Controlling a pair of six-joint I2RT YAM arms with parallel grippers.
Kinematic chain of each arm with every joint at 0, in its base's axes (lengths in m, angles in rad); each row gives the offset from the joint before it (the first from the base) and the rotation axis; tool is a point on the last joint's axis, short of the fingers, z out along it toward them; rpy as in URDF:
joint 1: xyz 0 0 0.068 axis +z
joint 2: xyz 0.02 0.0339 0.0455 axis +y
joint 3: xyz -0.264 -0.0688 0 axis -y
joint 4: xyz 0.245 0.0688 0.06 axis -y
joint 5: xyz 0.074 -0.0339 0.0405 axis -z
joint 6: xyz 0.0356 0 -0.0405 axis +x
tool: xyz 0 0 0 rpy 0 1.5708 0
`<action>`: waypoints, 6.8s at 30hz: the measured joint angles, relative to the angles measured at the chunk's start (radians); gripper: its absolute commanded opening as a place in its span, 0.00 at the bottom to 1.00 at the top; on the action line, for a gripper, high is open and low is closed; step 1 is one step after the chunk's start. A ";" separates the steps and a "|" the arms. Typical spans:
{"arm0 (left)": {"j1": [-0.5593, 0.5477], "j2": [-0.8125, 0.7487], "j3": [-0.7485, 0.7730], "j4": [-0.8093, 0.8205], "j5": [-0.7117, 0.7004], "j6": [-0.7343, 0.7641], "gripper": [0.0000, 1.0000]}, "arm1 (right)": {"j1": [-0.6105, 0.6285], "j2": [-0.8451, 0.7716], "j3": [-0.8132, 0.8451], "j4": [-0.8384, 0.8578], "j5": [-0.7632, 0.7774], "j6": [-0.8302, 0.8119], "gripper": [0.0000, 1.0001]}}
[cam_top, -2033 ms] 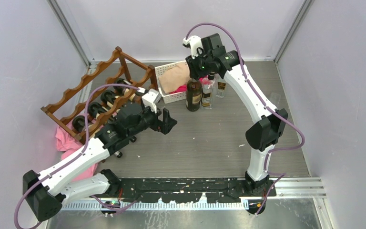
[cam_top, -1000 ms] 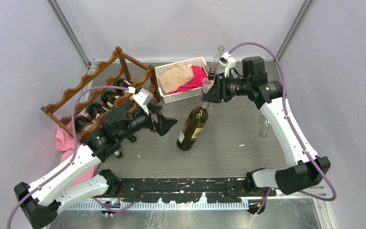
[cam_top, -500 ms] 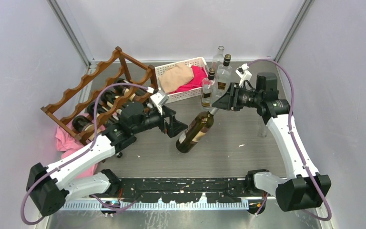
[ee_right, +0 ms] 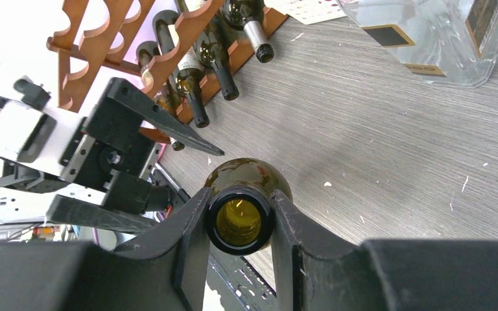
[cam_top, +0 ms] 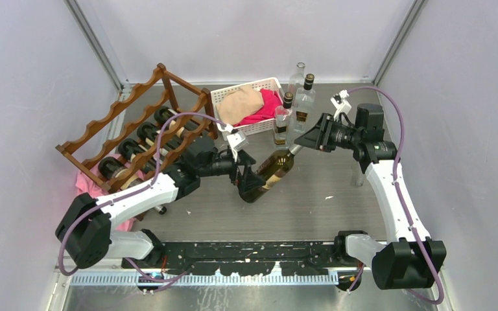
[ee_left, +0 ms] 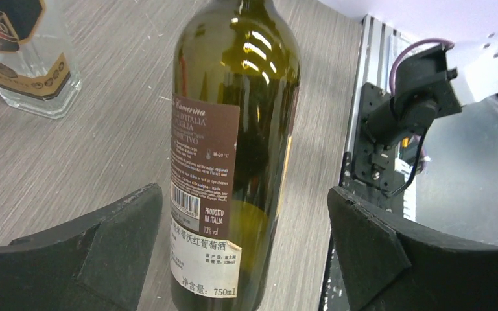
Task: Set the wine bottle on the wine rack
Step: Pick up the wine bottle from the center of the board, then place the wine bottle in the wine rack.
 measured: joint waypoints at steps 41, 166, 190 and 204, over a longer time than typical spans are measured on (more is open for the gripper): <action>0.008 0.214 0.018 -0.154 0.146 0.325 0.00 | -0.066 0.011 0.042 -0.182 -0.023 -0.176 0.86; 0.446 0.105 0.813 -1.375 -0.648 0.556 0.33 | 0.475 -0.198 -0.293 -0.033 0.134 -0.819 0.01; 0.496 0.235 0.945 -1.450 -0.450 0.752 0.09 | 0.475 -0.224 -0.293 -0.045 0.183 -0.808 0.01; 0.496 0.278 0.985 -1.449 -0.426 0.765 0.46 | 0.555 -0.159 -0.294 0.058 0.196 -0.740 0.01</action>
